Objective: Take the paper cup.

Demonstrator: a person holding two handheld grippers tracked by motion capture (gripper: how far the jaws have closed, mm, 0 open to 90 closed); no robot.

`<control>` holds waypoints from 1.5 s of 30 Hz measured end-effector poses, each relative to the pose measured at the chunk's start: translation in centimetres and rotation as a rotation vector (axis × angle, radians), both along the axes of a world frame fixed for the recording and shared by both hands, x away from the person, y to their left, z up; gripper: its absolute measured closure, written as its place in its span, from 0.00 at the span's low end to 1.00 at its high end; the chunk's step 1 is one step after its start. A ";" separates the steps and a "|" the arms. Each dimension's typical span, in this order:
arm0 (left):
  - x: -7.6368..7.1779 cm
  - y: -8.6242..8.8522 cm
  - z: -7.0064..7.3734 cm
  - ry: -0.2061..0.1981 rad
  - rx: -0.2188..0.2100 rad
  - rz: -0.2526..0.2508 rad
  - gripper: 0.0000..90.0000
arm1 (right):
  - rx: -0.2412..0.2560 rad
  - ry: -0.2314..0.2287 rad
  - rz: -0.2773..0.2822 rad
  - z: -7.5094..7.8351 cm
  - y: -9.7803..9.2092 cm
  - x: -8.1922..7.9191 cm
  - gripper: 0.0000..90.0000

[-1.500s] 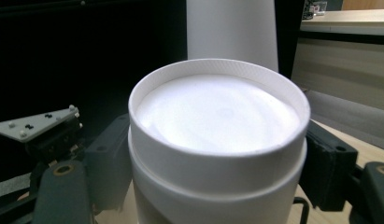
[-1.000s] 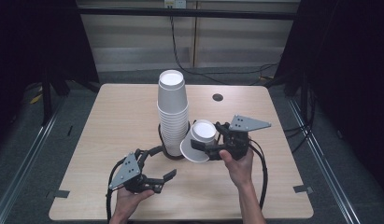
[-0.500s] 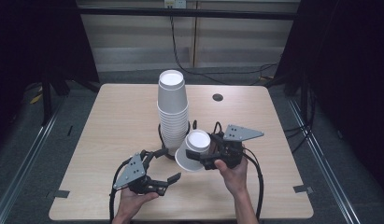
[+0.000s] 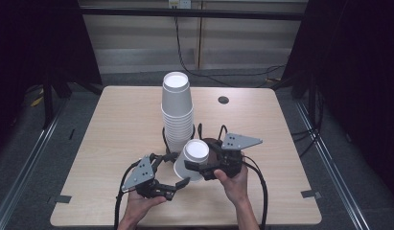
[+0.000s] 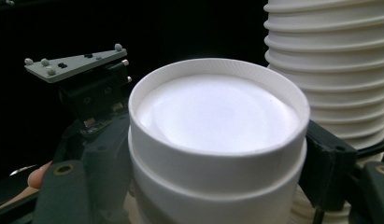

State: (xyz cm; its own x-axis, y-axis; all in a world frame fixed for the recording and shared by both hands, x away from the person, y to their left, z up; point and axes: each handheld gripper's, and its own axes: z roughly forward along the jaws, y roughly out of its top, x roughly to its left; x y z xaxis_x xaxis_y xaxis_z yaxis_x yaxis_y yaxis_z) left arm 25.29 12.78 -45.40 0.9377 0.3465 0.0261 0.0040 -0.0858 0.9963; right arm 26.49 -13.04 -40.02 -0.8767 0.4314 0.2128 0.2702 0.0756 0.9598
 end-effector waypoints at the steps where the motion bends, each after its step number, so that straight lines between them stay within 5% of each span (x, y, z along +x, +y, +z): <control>1: 0.1 -0.1 0.0 0.006 0.003 -0.005 0.16 | -0.001 -0.001 0.002 0.0 0.1 0.0 0.26; 12: 0.6 -1.1 -0.3 0.023 0.014 -0.027 0.10 | -0.004 0.002 0.033 -0.3 0.9 0.1 0.26; 30: 0.8 -1.8 -0.2 0.021 0.029 -0.044 0.15 | 0.017 0.009 0.042 -0.8 1.1 -0.1 0.24; 38: 0.9 -1.4 -0.1 0.035 0.021 -0.045 0.16 | 0.040 0.018 0.041 -0.8 1.3 0.1 0.15; 45: 1.3 -0.9 0.0 0.050 0.072 -0.017 0.16 | 0.048 0.021 0.033 -0.9 1.1 0.4 0.14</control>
State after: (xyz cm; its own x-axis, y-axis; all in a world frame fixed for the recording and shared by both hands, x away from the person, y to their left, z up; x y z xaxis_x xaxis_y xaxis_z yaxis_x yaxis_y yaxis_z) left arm 26.62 11.91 -45.40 0.9441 0.3296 0.0033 0.0515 -0.1573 0.9862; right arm 26.90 -11.95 -40.88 -0.8855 0.3907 0.2515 0.2887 0.0387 0.9566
